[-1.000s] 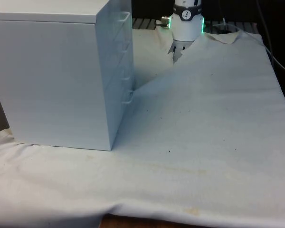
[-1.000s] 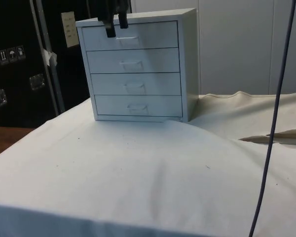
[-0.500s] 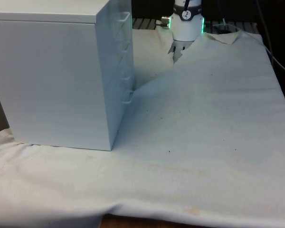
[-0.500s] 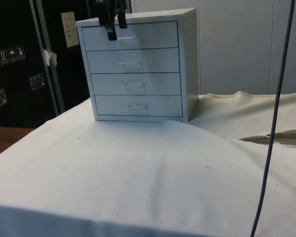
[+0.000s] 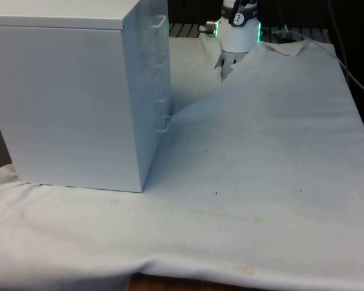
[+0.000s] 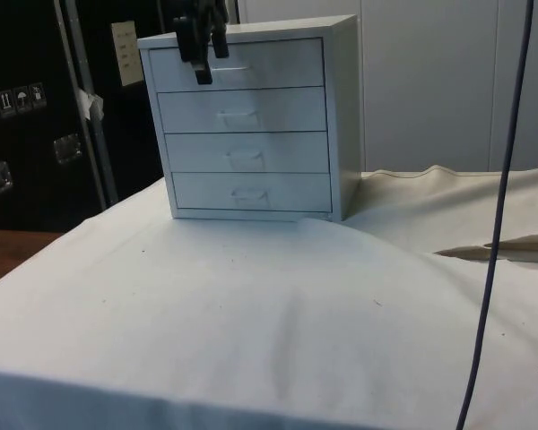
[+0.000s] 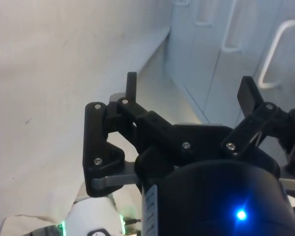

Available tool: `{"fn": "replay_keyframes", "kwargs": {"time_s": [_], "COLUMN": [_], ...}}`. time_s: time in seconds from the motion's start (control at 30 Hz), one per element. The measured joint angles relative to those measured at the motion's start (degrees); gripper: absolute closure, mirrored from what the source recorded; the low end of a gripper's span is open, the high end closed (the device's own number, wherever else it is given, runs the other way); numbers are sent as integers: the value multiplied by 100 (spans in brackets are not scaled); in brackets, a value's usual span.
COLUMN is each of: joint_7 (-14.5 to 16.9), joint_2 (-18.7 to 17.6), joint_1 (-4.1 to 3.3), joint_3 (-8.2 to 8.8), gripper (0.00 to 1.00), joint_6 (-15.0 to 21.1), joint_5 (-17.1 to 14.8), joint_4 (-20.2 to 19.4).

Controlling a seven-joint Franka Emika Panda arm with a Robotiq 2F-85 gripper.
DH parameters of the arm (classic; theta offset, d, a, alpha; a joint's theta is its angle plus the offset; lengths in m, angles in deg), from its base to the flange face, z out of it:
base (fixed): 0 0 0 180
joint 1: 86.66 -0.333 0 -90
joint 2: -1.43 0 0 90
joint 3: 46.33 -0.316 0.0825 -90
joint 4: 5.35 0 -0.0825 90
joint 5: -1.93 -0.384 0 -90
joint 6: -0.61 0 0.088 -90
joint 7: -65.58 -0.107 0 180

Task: Open the drawer, then close it.

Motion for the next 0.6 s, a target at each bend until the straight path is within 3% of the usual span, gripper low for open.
{"fn": "replay_keyframes", "kwargs": {"time_s": [0.6], "joint_7": [-252], "joint_2": [-195], "joint_1": [11], "joint_3": [52], "gripper": [0], "joint_6": [183], "joint_5": [579], "joint_4": [-86]}}
